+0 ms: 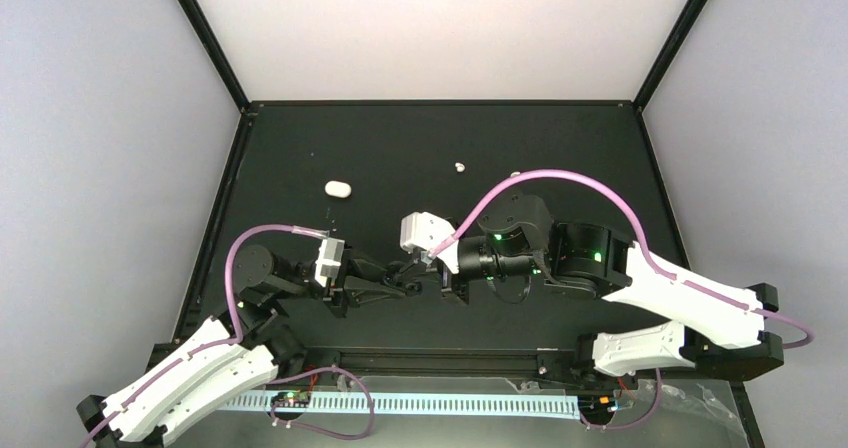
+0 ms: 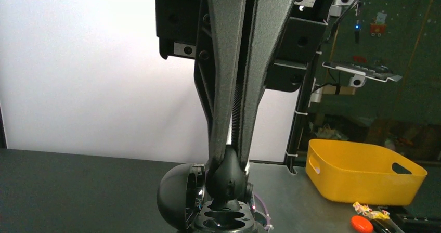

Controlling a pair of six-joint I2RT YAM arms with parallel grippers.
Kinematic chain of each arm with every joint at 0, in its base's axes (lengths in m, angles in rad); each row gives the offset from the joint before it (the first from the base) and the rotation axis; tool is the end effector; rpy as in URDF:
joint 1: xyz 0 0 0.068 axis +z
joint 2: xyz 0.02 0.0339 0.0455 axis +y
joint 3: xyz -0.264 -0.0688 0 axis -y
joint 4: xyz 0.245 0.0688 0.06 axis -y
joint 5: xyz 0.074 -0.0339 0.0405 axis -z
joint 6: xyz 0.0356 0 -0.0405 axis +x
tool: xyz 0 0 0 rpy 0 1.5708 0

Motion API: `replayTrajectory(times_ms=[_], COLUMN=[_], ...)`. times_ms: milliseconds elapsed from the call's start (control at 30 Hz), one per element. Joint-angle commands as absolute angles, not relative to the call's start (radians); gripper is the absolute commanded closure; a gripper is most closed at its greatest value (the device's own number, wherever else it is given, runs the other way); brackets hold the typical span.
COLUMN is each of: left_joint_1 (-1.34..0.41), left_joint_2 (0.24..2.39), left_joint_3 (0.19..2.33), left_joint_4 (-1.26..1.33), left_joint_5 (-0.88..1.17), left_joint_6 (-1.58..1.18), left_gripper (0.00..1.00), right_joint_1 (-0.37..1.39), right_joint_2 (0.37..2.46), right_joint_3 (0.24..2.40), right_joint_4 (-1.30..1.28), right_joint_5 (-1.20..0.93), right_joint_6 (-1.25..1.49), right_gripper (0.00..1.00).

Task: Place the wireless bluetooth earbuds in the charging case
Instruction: Place the earbud in the charging case.

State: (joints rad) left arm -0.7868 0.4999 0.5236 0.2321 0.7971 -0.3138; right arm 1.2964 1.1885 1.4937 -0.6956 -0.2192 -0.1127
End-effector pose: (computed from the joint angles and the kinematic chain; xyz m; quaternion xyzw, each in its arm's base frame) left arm 0.0720 -0.1082 0.3309 0.4306 0.4756 -0.5836 0.4978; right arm 0.0570 0.2309 0.4479 -0.5813 0.5898 0.3840 0.4084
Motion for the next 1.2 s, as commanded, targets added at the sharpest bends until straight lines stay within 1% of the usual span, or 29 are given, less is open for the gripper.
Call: replayTrajectory(times_ms=[0,1167], left_joint_1=[-0.793,-0.794], left_joint_2=[0.488,0.477], left_joint_3=[0.556,0.551], left_joint_4=[0.229,0.218], left_joint_5=[0.787,0.761], left_joint_6=[-0.291,-0.287], left_gripper=[0.98,0.98], right_joint_1=[1.305,1.322], right_joint_2=[1.199,1.244], right_joint_3=[1.515,1.524], right_joint_4=[-0.689,-0.713], right_joint_5=[-0.180,-0.149], right_joint_6=[-0.113,-0.117], right_gripper=[0.99,0.99])
